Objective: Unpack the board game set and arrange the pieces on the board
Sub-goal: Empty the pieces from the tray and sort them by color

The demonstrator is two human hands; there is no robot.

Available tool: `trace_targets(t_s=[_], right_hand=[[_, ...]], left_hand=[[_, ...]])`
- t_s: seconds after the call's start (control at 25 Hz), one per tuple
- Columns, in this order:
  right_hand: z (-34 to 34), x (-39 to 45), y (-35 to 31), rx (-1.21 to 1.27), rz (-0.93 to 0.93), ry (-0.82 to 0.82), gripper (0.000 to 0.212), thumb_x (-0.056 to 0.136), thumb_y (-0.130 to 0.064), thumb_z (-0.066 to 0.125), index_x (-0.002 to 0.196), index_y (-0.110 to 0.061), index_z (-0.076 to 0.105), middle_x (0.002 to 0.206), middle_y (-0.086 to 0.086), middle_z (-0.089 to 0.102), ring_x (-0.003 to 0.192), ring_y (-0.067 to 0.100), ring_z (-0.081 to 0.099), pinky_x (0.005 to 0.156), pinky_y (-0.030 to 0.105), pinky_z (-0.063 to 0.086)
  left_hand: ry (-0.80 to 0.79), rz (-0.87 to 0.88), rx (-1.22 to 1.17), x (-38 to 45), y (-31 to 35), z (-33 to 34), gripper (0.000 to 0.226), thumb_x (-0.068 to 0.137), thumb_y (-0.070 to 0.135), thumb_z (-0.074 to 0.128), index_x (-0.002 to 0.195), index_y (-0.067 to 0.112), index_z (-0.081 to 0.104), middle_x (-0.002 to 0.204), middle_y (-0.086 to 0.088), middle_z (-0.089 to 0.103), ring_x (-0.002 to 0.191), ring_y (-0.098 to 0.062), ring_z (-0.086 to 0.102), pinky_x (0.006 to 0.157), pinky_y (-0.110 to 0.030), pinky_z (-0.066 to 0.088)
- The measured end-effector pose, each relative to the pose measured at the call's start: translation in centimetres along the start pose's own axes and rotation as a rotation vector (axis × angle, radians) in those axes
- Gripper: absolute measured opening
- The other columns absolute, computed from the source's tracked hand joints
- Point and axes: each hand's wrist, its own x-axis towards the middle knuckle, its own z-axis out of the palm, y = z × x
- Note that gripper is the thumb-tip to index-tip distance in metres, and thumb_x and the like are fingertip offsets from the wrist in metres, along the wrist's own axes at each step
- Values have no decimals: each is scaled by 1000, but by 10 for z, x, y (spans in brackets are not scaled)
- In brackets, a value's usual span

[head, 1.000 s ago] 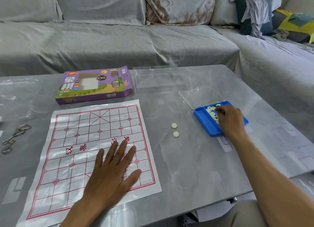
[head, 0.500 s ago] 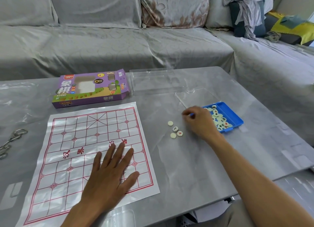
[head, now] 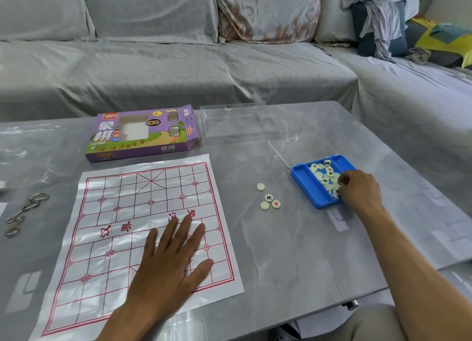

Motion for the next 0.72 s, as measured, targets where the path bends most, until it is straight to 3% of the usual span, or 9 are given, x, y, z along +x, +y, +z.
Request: trace_targets(t_s=[0.16,0.24,0.36,0.44,0.52,0.6,0.72], right_hand=[[-2,-4,-6,-85,-10,-40,24,86,-5,61,106,-17,67,111,8,63,101,26,56,80,39,50],[-9,-9,-14,-83,-54,43,24,84,-3,61,103,-16,68,107,7,66,99,25,57,82,41,49],[-12,-33,-47,291,-164,157,19,80,-4,64,94,-16,71,92,1,70,82,17,60,71,31,47],[0,-61,-81,439,-322,-35,14,78,-9,69,87,-20,70,84,-9,67,75,6,61,69,25,47],[21,-77,-101,387,-459,-215,10,79,-16,72,87,-22,69,86,-13,64,79,3,60,74,27,50],[27,-67,-102,372,-459,-132,5,83,-20,67,87,-21,70,92,-8,65,85,8,60,80,32,51],[13,-33,-70,196,-178,131,26,90,-16,50,110,-18,67,117,7,63,107,27,54,89,42,45]], left_hand=[[17,10,8,0,0,0,73,87,79,7,151,44,10,161,10,-2,148,-16,-7,118,-49,-1],[8,13,9,0,0,0,73,88,78,9,151,43,13,161,10,0,148,-17,-5,117,-49,1],[8,11,7,0,0,-1,73,88,78,10,151,42,18,161,9,5,149,-19,0,118,-56,9],[13,1,1,0,2,-2,73,88,78,10,151,41,20,160,9,7,148,-18,2,117,-57,13],[10,8,-2,0,2,-2,74,87,78,8,151,42,17,161,10,4,148,-17,-2,118,-56,10],[11,3,16,0,1,-1,73,88,78,9,151,42,18,160,9,5,148,-18,1,118,-56,11],[-13,11,37,1,3,-2,68,91,74,20,149,39,29,159,5,19,146,-22,17,114,-51,15]])
